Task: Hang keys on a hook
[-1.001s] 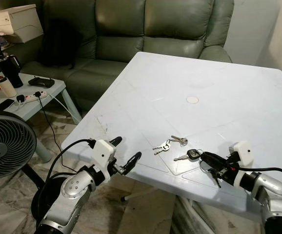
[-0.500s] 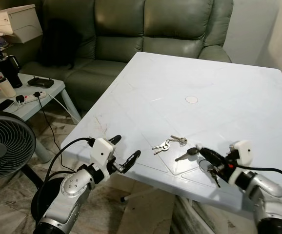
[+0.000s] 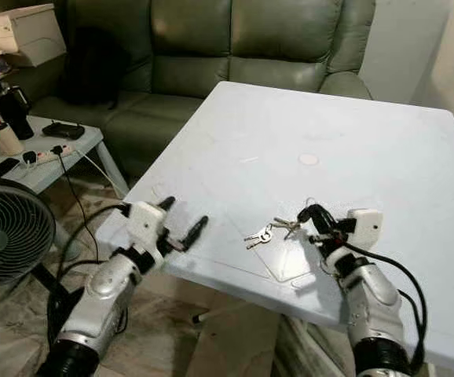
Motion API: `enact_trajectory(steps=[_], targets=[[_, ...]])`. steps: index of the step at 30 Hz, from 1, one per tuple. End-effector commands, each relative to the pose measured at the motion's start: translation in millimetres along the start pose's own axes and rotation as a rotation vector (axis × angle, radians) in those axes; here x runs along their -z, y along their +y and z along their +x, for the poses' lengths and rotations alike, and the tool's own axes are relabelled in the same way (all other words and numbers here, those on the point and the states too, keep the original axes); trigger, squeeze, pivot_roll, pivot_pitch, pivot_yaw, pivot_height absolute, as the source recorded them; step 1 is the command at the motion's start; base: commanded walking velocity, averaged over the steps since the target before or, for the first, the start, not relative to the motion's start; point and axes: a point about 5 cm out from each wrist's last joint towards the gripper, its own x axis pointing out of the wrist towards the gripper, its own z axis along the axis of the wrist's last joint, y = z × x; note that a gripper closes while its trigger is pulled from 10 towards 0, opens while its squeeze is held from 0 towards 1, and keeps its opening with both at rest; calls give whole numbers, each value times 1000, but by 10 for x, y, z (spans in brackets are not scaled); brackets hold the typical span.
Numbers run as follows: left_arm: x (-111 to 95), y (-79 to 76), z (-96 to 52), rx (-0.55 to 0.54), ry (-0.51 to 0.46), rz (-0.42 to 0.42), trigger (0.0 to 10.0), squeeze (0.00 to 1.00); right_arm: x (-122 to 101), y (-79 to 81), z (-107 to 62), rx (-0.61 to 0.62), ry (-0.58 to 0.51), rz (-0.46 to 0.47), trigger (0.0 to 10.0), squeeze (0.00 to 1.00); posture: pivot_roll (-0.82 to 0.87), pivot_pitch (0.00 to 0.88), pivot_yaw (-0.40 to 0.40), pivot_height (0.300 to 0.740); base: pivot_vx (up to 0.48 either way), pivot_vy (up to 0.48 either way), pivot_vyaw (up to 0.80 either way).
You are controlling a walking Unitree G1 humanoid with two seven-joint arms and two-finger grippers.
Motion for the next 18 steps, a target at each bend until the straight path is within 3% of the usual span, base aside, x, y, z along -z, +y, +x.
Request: enact_trajectory(steps=[1, 8, 13, 18], targets=[[-78, 145, 16, -62, -23, -21, 10000, 0, -133, 88, 92, -1, -50, -30, 10000, 0, -34, 0, 24, 740, 0, 0, 0], [-331, 458, 25, -237, -135, -92, 10000, 0, -360, 229, 151, 48, -155, -82, 10000, 0, -40, 0, 23, 740, 0, 0, 0], [-444, 545, -14, -271, -185, -148, 10000, 0, -422, 377, 102, 124, -199, -101, 10000, 0, -36, 0, 21, 740, 0, 0, 0], [-360, 570, -125, -306, -172, -173, 10000, 0, -310, 591, -12, 134, -178, -87, 10000, 0, -35, 0, 22, 740, 0, 0, 0]])
